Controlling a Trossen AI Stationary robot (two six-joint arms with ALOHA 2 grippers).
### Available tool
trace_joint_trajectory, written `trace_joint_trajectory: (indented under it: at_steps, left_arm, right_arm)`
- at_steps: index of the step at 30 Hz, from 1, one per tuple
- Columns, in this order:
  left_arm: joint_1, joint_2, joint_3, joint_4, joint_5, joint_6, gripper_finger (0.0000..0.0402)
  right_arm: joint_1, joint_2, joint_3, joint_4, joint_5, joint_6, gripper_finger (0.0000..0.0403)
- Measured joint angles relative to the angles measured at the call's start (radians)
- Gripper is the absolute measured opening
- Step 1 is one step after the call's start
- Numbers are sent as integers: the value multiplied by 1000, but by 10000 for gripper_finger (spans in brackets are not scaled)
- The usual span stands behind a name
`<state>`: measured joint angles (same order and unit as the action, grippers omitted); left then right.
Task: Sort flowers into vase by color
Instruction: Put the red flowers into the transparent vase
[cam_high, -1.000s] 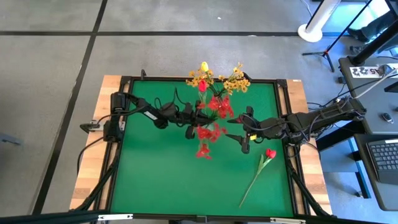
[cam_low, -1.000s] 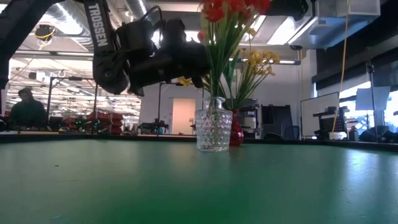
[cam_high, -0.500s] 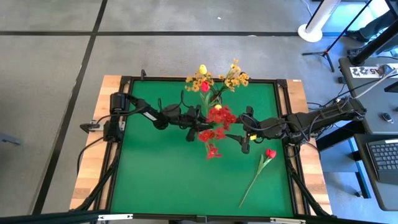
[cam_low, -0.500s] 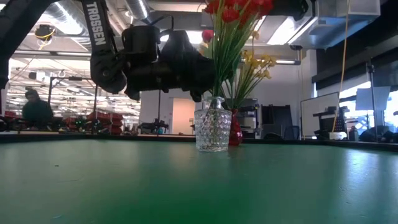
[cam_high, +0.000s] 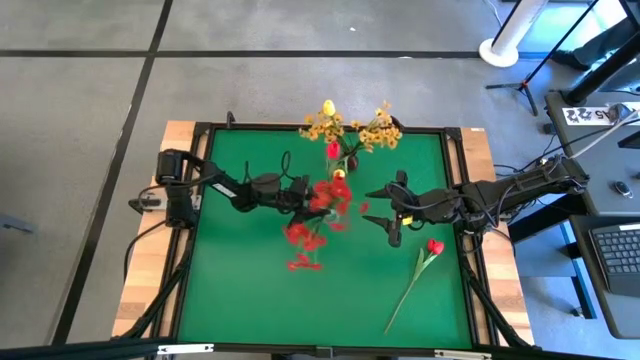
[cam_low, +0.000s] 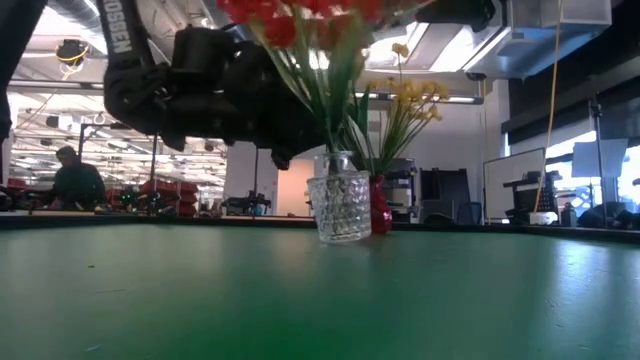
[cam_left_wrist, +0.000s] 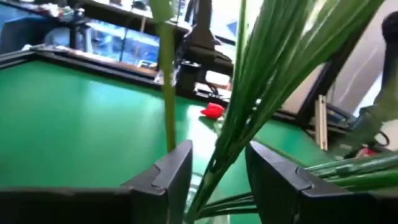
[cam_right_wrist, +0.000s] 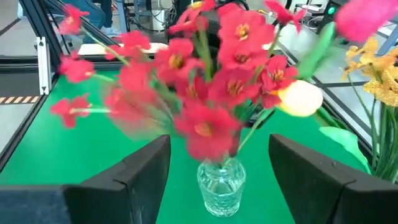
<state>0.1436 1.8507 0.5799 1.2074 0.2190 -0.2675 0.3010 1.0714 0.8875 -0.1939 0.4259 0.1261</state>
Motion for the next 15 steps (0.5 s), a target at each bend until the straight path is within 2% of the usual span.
trace_joint_trajectory:
  at_steps: [8, 15]
  left_arm:
    - [2, -84, -5, -89, -81, 19, 166]
    - [9, -87, 23, -181, -82, 7, 191]
  right_arm:
    - [0, 0, 0, 36, 0, -3, 270]
    - [0, 0, 0, 57, 0, -4, 270]
